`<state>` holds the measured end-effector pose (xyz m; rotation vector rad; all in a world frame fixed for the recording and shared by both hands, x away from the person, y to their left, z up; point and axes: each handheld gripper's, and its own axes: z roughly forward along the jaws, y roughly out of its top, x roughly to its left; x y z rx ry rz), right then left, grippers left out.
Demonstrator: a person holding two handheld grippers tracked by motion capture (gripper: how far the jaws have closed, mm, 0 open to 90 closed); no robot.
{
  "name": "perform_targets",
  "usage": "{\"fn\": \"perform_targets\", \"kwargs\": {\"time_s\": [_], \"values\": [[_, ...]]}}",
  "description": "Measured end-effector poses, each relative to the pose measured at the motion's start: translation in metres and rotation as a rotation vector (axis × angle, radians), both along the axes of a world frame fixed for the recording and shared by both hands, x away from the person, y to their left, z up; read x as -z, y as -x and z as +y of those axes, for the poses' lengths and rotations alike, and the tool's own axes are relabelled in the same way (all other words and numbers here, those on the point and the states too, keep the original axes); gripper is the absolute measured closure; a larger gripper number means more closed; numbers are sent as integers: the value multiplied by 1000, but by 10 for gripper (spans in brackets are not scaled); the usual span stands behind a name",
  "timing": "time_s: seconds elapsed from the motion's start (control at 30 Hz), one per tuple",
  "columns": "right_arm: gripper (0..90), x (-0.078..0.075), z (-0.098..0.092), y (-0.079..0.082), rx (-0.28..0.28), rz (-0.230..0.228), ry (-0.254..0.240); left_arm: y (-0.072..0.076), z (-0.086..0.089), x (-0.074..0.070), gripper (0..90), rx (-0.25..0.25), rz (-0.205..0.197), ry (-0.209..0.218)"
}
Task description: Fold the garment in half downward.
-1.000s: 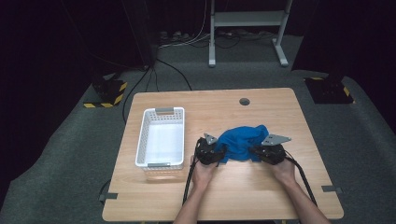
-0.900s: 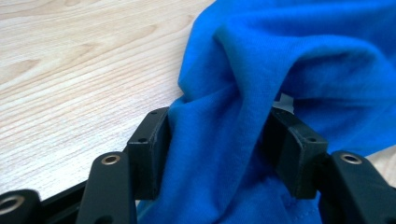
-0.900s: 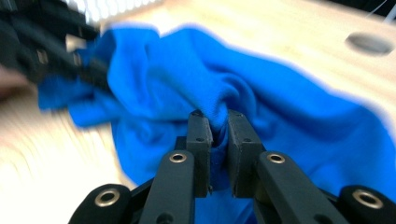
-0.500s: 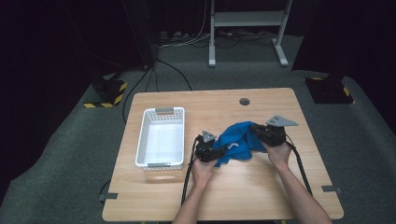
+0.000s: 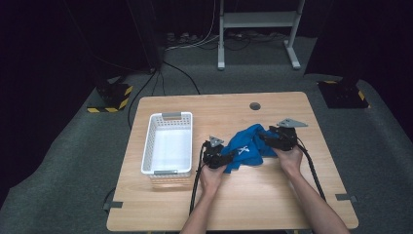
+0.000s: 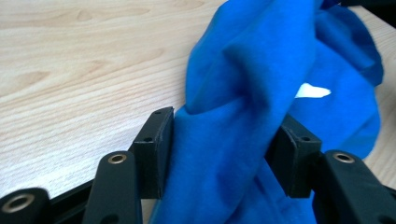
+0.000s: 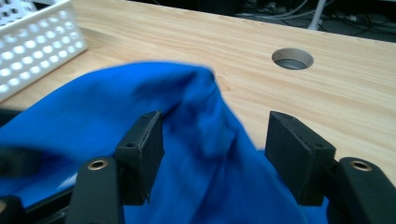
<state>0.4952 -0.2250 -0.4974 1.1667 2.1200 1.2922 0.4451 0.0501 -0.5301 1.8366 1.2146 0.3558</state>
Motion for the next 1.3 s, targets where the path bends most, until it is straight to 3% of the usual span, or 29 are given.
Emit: {"fn": "perform_targets", "kwargs": {"time_s": [0.07, 0.2, 0.3, 0.4, 0.47, 0.5, 0.53, 0.57, 0.6, 0.63, 0.73, 0.8, 0.83, 0.9, 0.97, 1.0, 1.03, 1.1, 1.13, 1.17, 1.2, 1.23, 1.3], "values": [[351, 4, -5, 11, -23, 18, 37, -3, -6, -3, 402, 10, -11, 2], [340, 20, -6, 19, -11, 54, 125, -6, -14, -5, 399, 22, -14, -9], [327, 30, -6, 16, -2, 102, 159, -8, -17, -2, 462, 27, 3, -24], [357, 38, -2, 14, -9, 119, 195, -9, -17, -1, 542, 37, 21, -22], [517, 38, 0, 16, -14, 99, 211, -7, -17, 0, 609, 71, 40, -24], [517, 38, 0, 16, -14, 99, 211, -7, -17, 0, 643, 71, 40, -24], [673, 34, 0, 18, -36, 81, 208, -4, -16, -2, 675, 102, 43, -3], [673, 34, 0, 18, -36, 81, 208, -4, -16, -2, 702, 102, 43, -3], [756, 28, -2, 21, -52, 48, 184, -3, -15, -3, 725, 118, 41, 17], [784, 23, -3, 23, -51, 23, 170, 0, -12, -5, 741, 141, 47, 78], [831, 6, -6, 29, -51, -65, 120, 3, -7, -8, 775, 152, 54, 168], [834, 1, -6, 30, -51, -86, 99, 4, -5, -7, 781, 149, 55, 184], [808, -4, -4, 30, -65, -89, 90, 2, 0, -5, 776, 121, 61, 213], [710, 0, 1, 28, -89, -61, 105, 2, 4, -4, 736, 94, 60, 224], [588, 9, 6, 29, -97, -23, 121, 2, 5, -3, 632, 78, 55, 228], [588, 9, 6, 29, -97, -23, 121, 2, 6, -3, 632, 62, 51, 219], [483, 20, 9, 28, -86, 15, 137, 0, 5, -2, 503, 36, 48, 173], [418, 28, 14, 26, -85, 43, 171, -2, 3, 0, 496, 20, 49, 111], [387, 30, 16, 25, -84, 43, 187, -2, 3, 0, 504, 20, 49, 111], [358, 31, 17, 25, -81, 41, 202, -3, 2, 2, 515, -1, 46, 70], [358, 31, 17, 25, -81, 41, 202, -3, 2, 2, 526, -1, 46, 70], [309, 34, 19, 25, -71, 36, 254, -4, 4, 3, 544, -36, 51, 38], [264, 38, 18, 25, -58, 38, 295, -5, 6, 5, 573, -64, 66, 31]]}}
